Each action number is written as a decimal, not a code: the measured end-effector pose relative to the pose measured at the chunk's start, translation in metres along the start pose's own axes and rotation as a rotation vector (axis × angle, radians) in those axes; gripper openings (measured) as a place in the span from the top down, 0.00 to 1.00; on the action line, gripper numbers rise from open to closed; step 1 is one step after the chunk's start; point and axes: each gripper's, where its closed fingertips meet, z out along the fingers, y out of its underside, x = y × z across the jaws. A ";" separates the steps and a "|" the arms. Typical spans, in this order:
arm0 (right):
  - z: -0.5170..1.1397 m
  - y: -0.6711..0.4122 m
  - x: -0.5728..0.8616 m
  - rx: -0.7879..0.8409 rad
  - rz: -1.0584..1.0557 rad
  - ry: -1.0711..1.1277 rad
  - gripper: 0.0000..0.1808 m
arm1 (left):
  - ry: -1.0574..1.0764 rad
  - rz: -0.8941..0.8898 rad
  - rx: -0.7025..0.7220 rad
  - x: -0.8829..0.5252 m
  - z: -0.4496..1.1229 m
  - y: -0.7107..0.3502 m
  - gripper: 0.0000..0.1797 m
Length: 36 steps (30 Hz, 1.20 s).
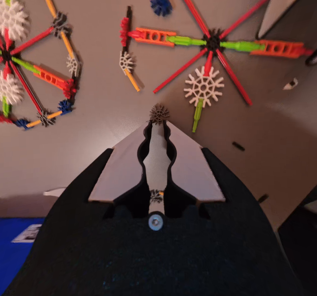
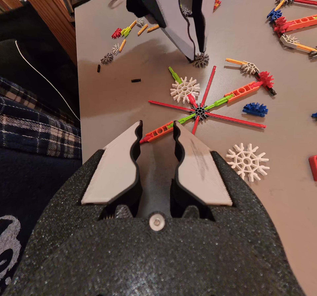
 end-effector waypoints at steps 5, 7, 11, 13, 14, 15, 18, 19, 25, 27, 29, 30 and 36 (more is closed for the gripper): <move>0.001 -0.001 0.000 0.000 -0.002 0.003 0.81 | -0.018 0.281 -0.091 -0.004 -0.002 0.009 0.93; 0.001 -0.002 0.000 0.001 -0.002 0.004 0.81 | -0.055 0.270 -0.112 -0.016 -0.004 0.015 0.93; 0.001 -0.003 0.000 0.008 0.002 0.008 0.81 | -0.046 0.074 -0.041 -0.020 -0.015 0.015 0.87; 0.001 -0.004 0.001 0.009 0.002 0.009 0.81 | -0.045 -0.058 -0.011 -0.020 -0.019 0.018 0.87; 0.001 -0.004 0.001 0.010 0.003 0.009 0.81 | -0.048 -0.129 0.002 -0.019 -0.020 0.021 0.86; 0.001 -0.004 0.000 0.009 0.003 0.008 0.81 | -0.044 -0.199 0.017 -0.017 -0.021 0.022 0.85; 0.002 -0.004 0.000 0.003 0.004 0.004 0.81 | -0.013 -0.400 0.101 -0.007 -0.020 0.016 0.85; 0.002 -0.003 0.000 0.002 0.003 0.002 0.81 | 0.000 -0.434 0.128 -0.002 -0.019 0.011 0.84; 0.003 -0.003 -0.001 -0.007 -0.001 -0.003 0.81 | -0.126 -0.546 0.141 -0.015 -0.009 0.014 0.83; 0.003 -0.003 -0.001 -0.009 -0.003 -0.001 0.81 | -0.128 -0.535 0.139 -0.014 -0.007 0.012 0.85; 0.003 -0.003 -0.001 -0.008 -0.003 0.002 0.81 | -0.102 -0.518 0.139 -0.011 -0.003 0.007 0.89; 0.003 -0.003 -0.001 -0.007 -0.002 0.004 0.81 | -0.116 -0.501 0.136 -0.013 -0.002 0.006 0.91; 0.002 -0.004 0.000 0.000 -0.004 0.013 0.81 | -0.099 -0.286 0.080 -0.017 0.001 -0.001 0.95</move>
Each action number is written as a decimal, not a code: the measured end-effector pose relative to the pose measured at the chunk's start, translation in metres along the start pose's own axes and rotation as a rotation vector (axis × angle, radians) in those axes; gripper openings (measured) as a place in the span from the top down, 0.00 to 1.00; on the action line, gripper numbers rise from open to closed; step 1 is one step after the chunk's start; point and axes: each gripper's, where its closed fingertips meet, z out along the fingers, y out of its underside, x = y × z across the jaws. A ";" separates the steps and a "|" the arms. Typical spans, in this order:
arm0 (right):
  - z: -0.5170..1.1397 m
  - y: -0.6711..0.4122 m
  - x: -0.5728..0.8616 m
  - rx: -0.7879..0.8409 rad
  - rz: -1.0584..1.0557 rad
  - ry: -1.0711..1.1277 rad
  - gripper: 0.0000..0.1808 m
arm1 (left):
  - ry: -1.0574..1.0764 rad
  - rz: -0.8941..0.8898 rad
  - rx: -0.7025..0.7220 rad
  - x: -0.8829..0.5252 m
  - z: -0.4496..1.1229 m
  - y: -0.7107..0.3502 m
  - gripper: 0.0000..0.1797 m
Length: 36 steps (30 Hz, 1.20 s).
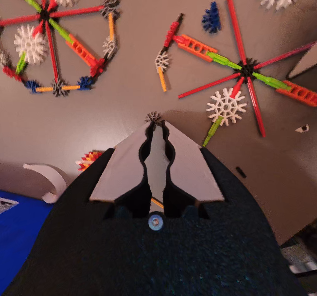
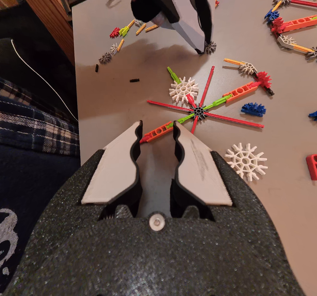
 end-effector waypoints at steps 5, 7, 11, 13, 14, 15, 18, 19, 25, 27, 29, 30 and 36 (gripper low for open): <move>-0.001 -0.001 0.000 0.007 0.000 0.001 0.81 | 0.073 0.415 -0.032 0.022 -0.006 0.006 0.99; -0.001 -0.001 0.000 0.009 -0.001 0.000 0.81 | 0.099 0.456 -0.034 0.024 -0.009 0.009 1.00; -0.002 0.000 0.000 0.010 -0.001 -0.001 0.81 | 0.072 0.384 0.005 0.011 -0.020 0.012 0.96; -0.002 0.000 0.000 0.013 -0.001 -0.003 0.81 | 0.038 0.268 0.012 0.001 -0.025 0.015 0.91; -0.002 0.000 0.000 0.013 0.000 -0.004 0.81 | 0.023 0.206 0.002 -0.003 -0.026 0.019 0.89; -0.002 0.000 -0.001 0.012 0.001 -0.006 0.81 | 0.013 0.134 0.000 -0.006 -0.027 0.022 0.88; -0.003 0.001 -0.001 0.010 -0.001 -0.010 0.81 | 0.063 -0.077 0.071 0.005 -0.027 0.018 0.86; -0.002 0.001 -0.002 0.009 -0.002 -0.012 0.81 | 0.062 -0.125 0.087 0.007 -0.026 0.017 0.85; -0.002 0.003 -0.003 0.002 -0.006 -0.023 0.81 | 0.057 -0.242 0.084 0.022 -0.010 0.016 0.84; -0.003 0.003 -0.003 0.003 -0.007 -0.022 0.81 | 0.061 -0.263 0.091 0.028 -0.007 0.012 0.84; -0.003 0.003 -0.002 0.006 -0.006 -0.020 0.81 | 0.029 -0.274 0.095 0.025 -0.006 0.010 0.85; -0.003 0.003 -0.002 0.006 -0.006 -0.020 0.81 | 0.019 -0.277 0.095 0.023 -0.005 0.008 0.85; -0.005 0.004 -0.002 0.013 -0.007 -0.018 0.81 | 0.039 -0.225 0.094 0.021 -0.001 0.000 0.88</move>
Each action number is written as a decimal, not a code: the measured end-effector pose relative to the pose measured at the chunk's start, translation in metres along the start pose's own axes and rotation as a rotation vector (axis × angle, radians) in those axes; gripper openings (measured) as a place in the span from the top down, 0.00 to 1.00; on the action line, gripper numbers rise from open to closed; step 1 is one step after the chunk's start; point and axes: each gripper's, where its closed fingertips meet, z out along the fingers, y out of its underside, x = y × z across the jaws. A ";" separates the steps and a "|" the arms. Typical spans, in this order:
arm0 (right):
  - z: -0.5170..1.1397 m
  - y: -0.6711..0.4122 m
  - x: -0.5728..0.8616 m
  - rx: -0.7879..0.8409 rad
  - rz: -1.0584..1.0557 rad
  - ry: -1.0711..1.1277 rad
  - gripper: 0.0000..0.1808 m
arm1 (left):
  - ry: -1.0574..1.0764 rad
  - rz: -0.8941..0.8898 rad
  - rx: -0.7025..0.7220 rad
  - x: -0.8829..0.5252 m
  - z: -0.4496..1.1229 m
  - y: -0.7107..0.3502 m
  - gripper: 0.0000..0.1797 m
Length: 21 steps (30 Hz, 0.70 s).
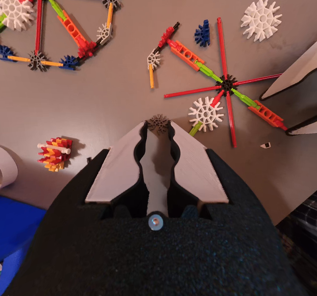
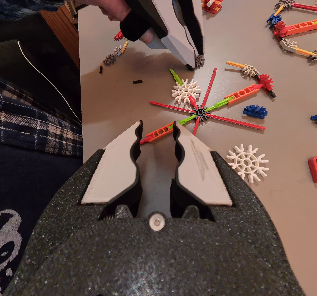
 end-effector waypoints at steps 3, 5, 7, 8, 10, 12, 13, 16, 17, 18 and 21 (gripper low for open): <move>-0.001 0.000 0.000 0.002 0.000 0.000 0.81 | 0.009 0.083 0.002 0.002 0.001 -0.004 0.88; -0.001 0.001 0.000 0.004 0.000 -0.001 0.81 | 0.017 0.125 -0.001 0.002 0.001 -0.004 0.88; -0.002 0.000 0.000 0.011 0.000 -0.002 0.81 | 0.009 0.183 -0.003 0.001 0.001 -0.005 0.88; -0.002 0.000 0.000 0.012 0.001 -0.004 0.81 | 0.009 0.213 0.000 0.001 0.000 -0.005 0.88; -0.002 0.001 0.000 0.009 0.005 -0.009 0.80 | 0.023 0.281 0.019 0.004 -0.002 -0.010 0.88; -0.002 0.001 0.000 0.008 0.004 -0.012 0.80 | 0.039 0.362 0.034 0.008 -0.005 -0.016 0.88; -0.003 0.002 0.000 0.008 0.004 -0.012 0.80 | 0.045 0.408 0.037 0.008 -0.006 -0.019 0.88; -0.003 0.003 -0.001 0.003 0.004 -0.013 0.80 | 0.059 0.489 0.025 0.003 -0.007 -0.025 0.88; -0.003 0.003 -0.001 0.002 0.004 -0.014 0.80 | 0.076 0.515 0.031 0.003 -0.008 -0.027 0.88; -0.003 0.003 -0.001 0.002 0.005 -0.016 0.80 | 0.091 0.538 0.028 0.003 -0.009 -0.028 0.88; -0.003 0.003 0.000 0.006 0.009 -0.017 0.80 | 0.122 0.622 0.003 0.002 -0.007 -0.028 0.88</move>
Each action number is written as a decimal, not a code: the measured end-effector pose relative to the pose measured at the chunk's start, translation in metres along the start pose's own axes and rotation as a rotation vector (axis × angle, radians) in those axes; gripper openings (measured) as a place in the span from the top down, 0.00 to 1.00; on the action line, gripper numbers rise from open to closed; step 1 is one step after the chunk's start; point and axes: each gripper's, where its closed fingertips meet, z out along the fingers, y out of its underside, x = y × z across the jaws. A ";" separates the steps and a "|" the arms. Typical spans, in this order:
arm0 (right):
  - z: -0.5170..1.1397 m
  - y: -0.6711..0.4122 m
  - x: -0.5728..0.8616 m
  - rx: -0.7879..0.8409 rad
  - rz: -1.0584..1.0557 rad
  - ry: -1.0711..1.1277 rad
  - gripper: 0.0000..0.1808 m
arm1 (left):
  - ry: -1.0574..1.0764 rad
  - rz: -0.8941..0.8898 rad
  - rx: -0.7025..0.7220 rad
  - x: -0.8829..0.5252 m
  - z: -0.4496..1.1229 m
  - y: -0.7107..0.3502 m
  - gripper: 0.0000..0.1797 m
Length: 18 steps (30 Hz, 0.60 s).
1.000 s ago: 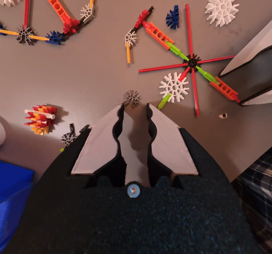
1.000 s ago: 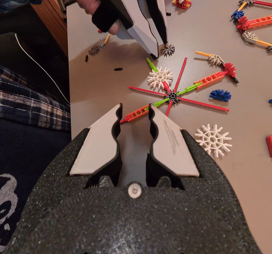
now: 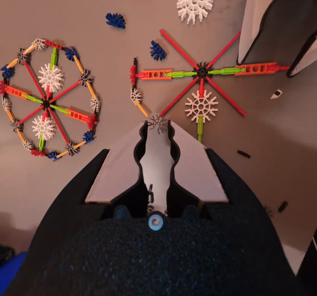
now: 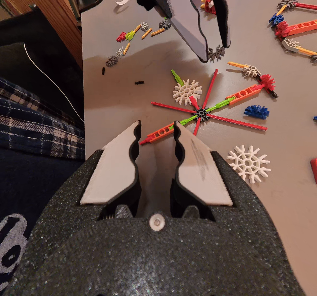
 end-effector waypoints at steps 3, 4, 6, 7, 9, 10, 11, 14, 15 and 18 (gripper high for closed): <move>-0.001 0.000 0.001 0.006 0.006 -0.001 0.80 | 0.014 0.059 -0.021 -0.005 0.002 0.000 0.88; -0.001 0.000 0.001 0.006 0.007 0.000 0.80 | 0.034 0.068 -0.020 -0.005 0.003 -0.001 0.88; -0.001 0.000 0.001 0.008 0.006 0.001 0.80 | 0.046 0.101 -0.037 -0.006 0.004 -0.001 0.88; -0.001 0.000 0.001 0.008 0.006 0.001 0.80 | 0.059 0.119 -0.049 -0.005 0.005 0.000 0.88; -0.002 0.000 0.001 0.009 0.007 0.000 0.80 | 0.074 0.138 -0.054 -0.005 0.007 0.000 0.88; -0.002 0.000 0.001 0.011 0.007 0.000 0.80 | 0.091 0.149 -0.059 -0.002 0.008 0.001 0.88; -0.002 0.000 0.001 0.012 0.008 0.000 0.80 | 0.095 0.160 -0.062 -0.002 0.009 0.001 0.88; -0.003 0.000 0.001 0.013 0.010 -0.003 0.80 | 0.116 0.170 -0.056 0.000 0.011 -0.001 0.88; -0.003 0.000 0.001 0.013 0.011 -0.003 0.80 | 0.116 0.172 -0.056 -0.001 0.012 -0.002 0.88; -0.003 0.000 0.001 0.015 0.013 -0.006 0.80 | 0.121 0.173 -0.065 -0.001 0.015 0.001 0.88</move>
